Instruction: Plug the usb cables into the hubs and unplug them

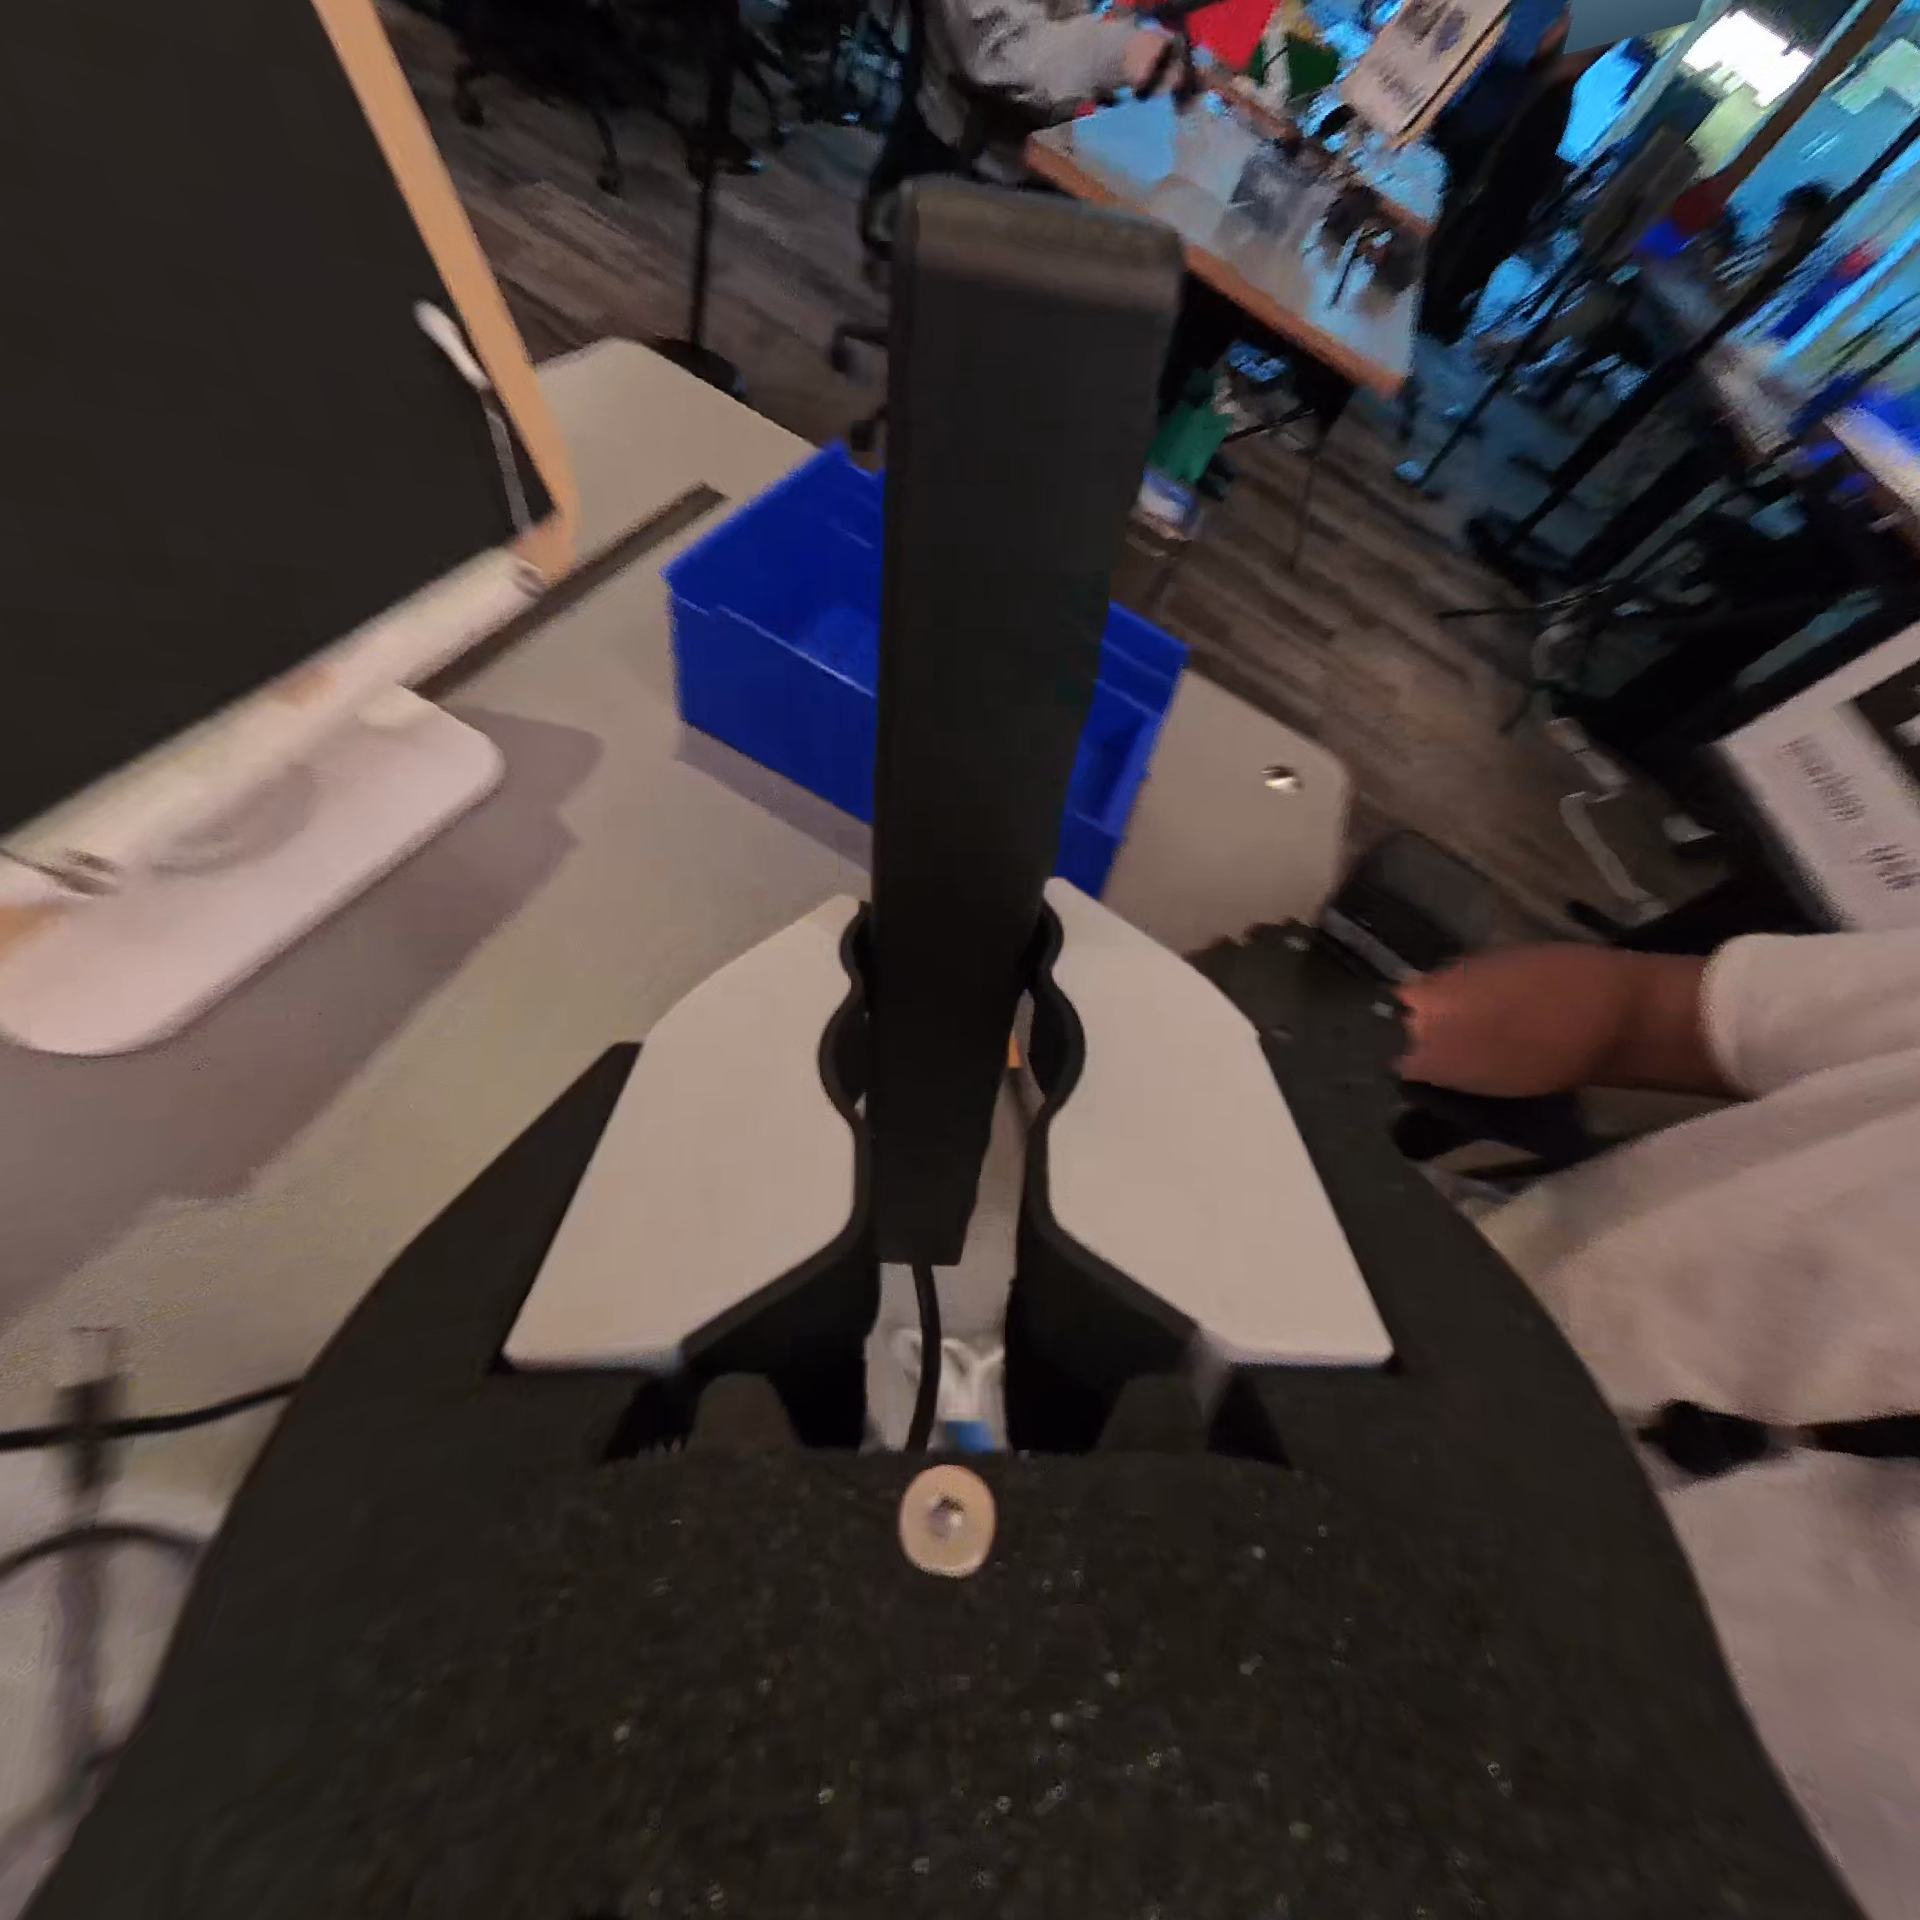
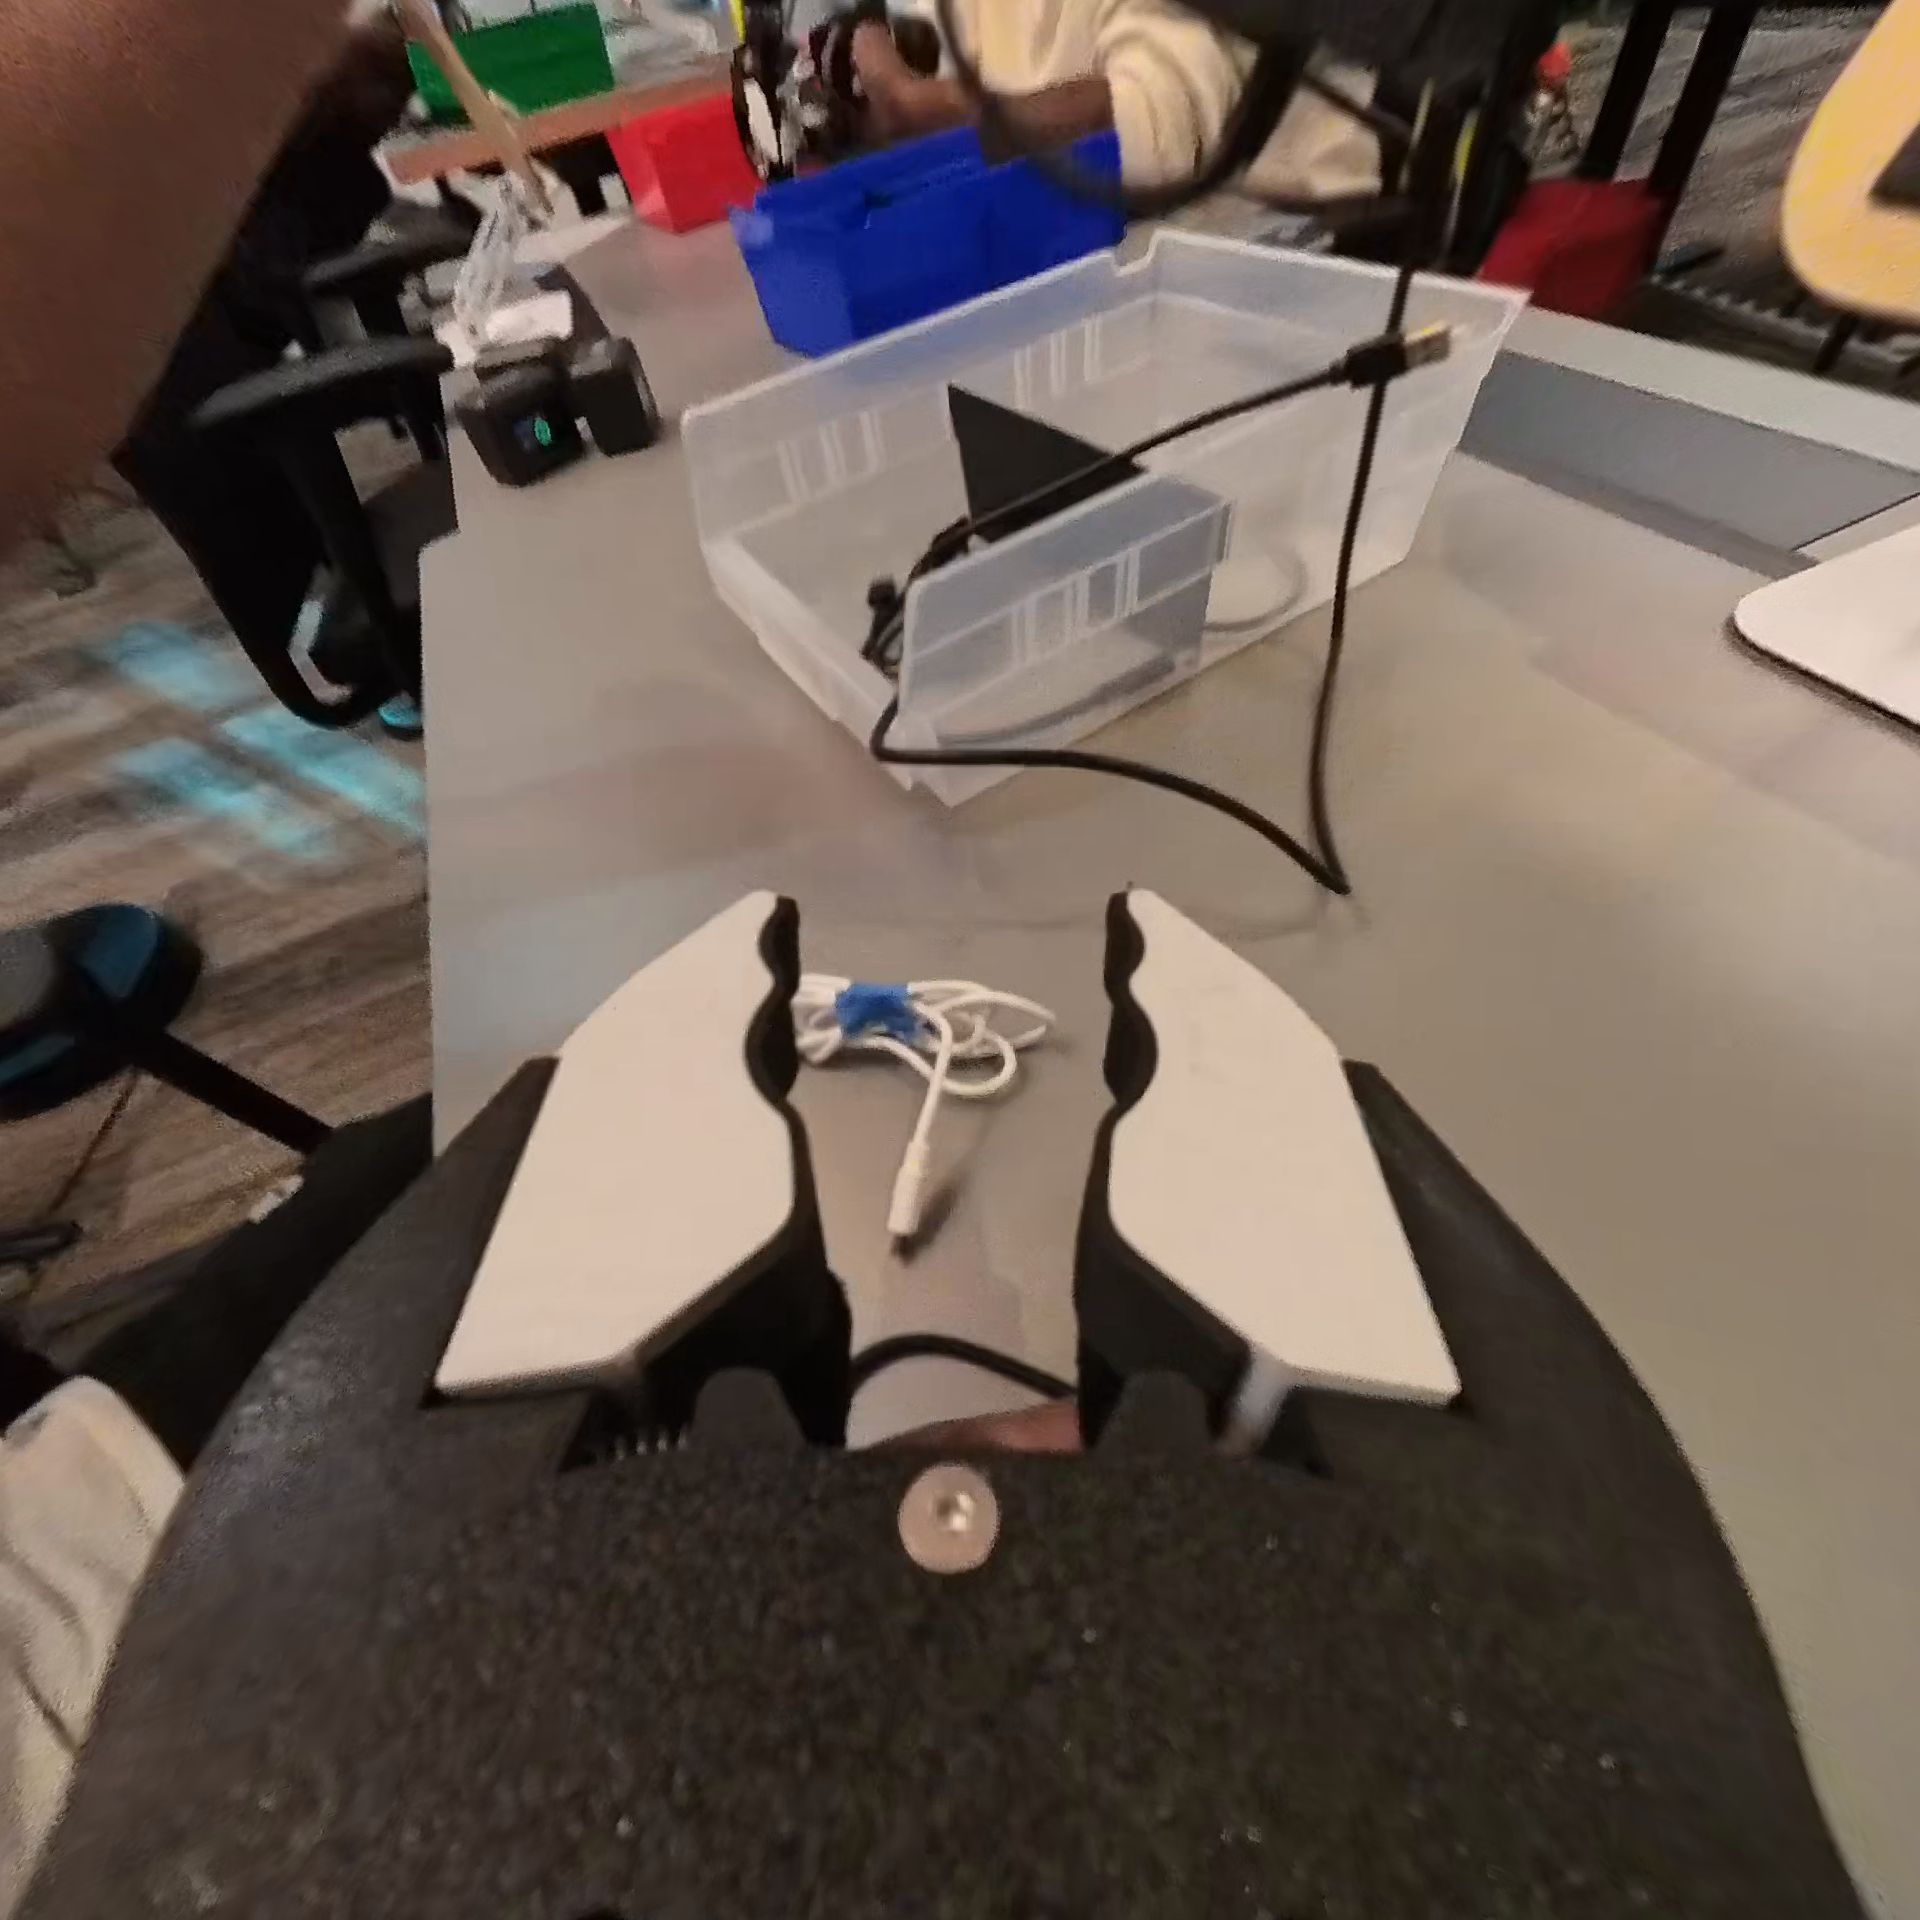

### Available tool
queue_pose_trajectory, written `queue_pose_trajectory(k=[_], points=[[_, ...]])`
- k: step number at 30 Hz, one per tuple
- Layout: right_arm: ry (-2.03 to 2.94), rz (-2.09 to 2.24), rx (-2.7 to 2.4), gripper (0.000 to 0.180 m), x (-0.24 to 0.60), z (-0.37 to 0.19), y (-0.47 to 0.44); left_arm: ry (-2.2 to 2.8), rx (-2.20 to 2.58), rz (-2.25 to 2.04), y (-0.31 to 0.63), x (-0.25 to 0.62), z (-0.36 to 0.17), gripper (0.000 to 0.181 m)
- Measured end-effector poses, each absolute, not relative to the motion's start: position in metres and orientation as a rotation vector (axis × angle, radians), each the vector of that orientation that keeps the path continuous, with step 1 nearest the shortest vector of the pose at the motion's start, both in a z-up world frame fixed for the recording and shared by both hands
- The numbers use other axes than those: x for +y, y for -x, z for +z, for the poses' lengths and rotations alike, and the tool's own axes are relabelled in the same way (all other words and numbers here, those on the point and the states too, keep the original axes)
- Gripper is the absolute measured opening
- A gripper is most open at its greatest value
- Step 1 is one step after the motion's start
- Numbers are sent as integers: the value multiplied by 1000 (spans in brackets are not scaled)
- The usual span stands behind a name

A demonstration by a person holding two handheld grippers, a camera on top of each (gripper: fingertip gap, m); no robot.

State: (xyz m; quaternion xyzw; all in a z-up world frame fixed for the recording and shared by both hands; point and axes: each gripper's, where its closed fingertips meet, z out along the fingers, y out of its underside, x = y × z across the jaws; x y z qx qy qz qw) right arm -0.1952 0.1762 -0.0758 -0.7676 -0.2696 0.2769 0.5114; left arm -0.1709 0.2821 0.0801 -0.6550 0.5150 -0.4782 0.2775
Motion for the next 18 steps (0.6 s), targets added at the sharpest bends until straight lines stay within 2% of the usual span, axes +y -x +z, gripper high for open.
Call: queue_pose_trajectory(k=[5, 9, 10, 12, 14, 17, 18], points=[[1715, 713, -561, 56, 198, -30, 170, 1704, 1409, -1692, 159, 227, 46, 26], [1656, 966, -592, 56, 195, -6, 174, 1570, 1458, -1795, 143, 199, 33, 26], [1657, 1018, -592, 51, 195, -6, 176, 1546, 1473, -1791, 139, 195, 31, 26], [1644, 1070, -587, 25, 196, -9, 175, 1508, 1468, -1790, 134, 191, 31, 27], [1635, 1049, -568, 25, 199, -14, 170, 1535, 1466, -1684, 130, 195, 25, 28], [1679, 897, -536, 24, 209, -24, 154, 1619, 1445, -1417, 149, 217, 20, 56], [1677, 886, -507, 24, 211, -23, 146, 1640, 1389, -1322, 164, 231, 21, 59]])
